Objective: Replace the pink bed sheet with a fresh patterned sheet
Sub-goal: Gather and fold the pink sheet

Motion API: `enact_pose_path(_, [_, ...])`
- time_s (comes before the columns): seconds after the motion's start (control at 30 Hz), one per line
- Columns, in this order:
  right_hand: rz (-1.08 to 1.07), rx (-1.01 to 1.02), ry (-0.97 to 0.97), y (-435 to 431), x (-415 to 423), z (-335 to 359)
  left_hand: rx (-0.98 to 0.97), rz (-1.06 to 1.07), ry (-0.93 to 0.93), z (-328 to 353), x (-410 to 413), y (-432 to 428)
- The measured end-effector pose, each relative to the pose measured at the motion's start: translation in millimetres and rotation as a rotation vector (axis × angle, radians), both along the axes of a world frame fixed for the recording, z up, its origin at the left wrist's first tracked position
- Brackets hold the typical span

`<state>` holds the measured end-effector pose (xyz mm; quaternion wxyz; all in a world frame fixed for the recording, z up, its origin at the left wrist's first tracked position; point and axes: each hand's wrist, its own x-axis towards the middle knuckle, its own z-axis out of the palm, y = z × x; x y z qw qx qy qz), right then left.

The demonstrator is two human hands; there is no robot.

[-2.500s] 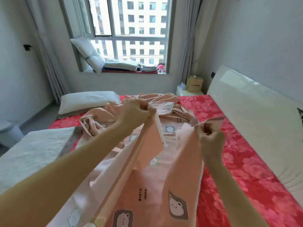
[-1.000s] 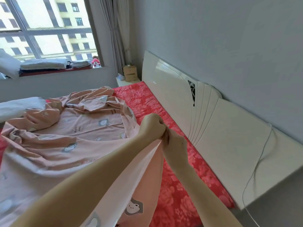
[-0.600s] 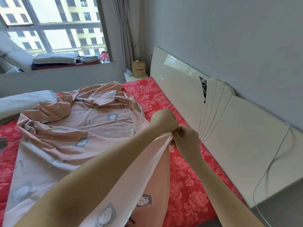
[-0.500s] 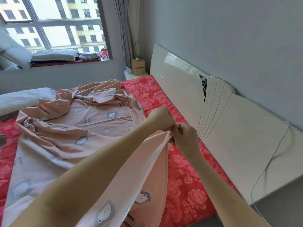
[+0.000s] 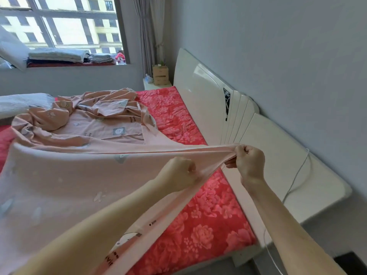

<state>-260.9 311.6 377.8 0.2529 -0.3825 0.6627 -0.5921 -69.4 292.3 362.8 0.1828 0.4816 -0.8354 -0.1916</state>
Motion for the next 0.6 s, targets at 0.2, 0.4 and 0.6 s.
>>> enact_pose_path(0.2, [-0.152, 0.018, -0.186, 31.1, -113.1, -0.3, -0.231, -0.086, -0.046, -30.4, -103.3, 36.1])
enact_pose_path(0.4, [-0.169, 0.001, -0.225, 32.5, -175.2, 14.4, -0.269, -0.099, 0.085, -62.3, -157.4, 60.0])
enact_pose_path(0.6, [-0.133, 0.009, -0.227, 28.7, -181.2, 11.9, -0.292, -0.071, 0.066, -74.4, -157.1, 62.3])
